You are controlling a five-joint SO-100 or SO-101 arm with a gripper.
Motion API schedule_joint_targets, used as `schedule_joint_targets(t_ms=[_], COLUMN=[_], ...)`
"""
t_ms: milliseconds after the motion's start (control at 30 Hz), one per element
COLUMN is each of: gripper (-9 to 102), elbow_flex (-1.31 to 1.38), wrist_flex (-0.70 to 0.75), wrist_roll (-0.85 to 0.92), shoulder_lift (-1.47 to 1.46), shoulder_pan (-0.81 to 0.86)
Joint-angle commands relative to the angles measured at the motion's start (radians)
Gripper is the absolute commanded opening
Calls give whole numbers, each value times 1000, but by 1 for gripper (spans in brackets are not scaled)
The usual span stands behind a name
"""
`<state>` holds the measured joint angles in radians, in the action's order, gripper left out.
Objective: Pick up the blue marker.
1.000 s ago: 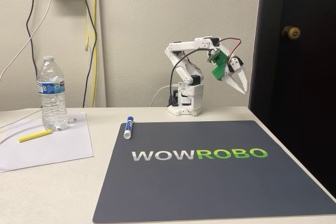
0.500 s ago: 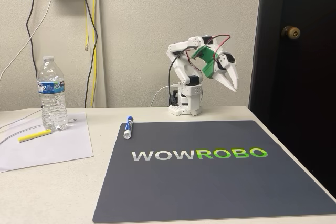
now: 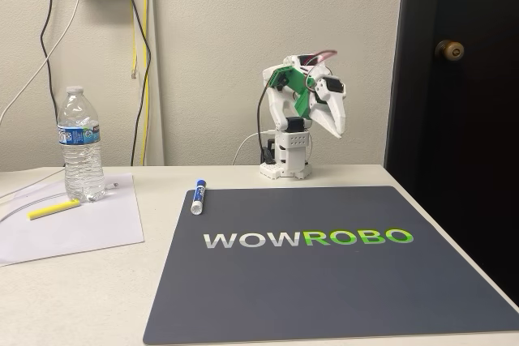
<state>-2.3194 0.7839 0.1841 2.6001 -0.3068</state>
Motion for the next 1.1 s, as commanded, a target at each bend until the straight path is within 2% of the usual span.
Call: schedule_joint_targets(t_ms=[0, 567, 1067], gripper=[0, 0, 0], elbow_flex=[14, 14, 58], wrist_flex=[-23, -121, -193], wrist_roll=[-12, -60, 209], shoulder_lift=[25, 17, -118], shoulder_pan=[46, 391, 612])
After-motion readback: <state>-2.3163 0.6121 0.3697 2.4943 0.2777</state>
